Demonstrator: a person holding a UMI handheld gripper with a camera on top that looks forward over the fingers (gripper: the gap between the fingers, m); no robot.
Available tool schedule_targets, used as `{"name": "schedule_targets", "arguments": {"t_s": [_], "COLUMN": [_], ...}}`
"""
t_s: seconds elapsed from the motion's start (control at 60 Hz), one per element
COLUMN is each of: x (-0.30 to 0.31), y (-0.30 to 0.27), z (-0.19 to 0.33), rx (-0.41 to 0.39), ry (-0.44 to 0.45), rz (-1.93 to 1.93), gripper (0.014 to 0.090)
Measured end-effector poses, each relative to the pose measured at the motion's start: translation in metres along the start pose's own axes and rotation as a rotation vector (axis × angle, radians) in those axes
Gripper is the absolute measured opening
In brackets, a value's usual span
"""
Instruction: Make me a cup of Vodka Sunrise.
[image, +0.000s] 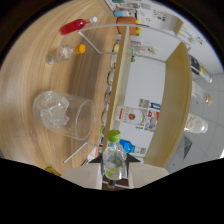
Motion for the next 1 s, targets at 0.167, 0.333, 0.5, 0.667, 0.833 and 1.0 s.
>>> {"name": "schedule_targets", "arguments": {"t_s": [0.167,0.333,0.5,0.667,0.833,1.0], "x": [0.002,0.004,0.013,0.05,0.06,0.0], "y": [-0.004,-0.009,-0.008,-0.008,0.005,0.015], "z": [0.005,0.006,0.001,-0.02,-0.03,-0.003], "rx": [-0.024,-0.012,0.01,0.118,0.227,0.168], "ry": [0.02,0.01,0.004,0.03,-0.003,-0.149], "rz": [-0.252,-0.287,-0.107,0.521,1.123,1.53], "gripper": [0.0349,0.0348,0.0351,0.0349,0.0351,0.0352]}}
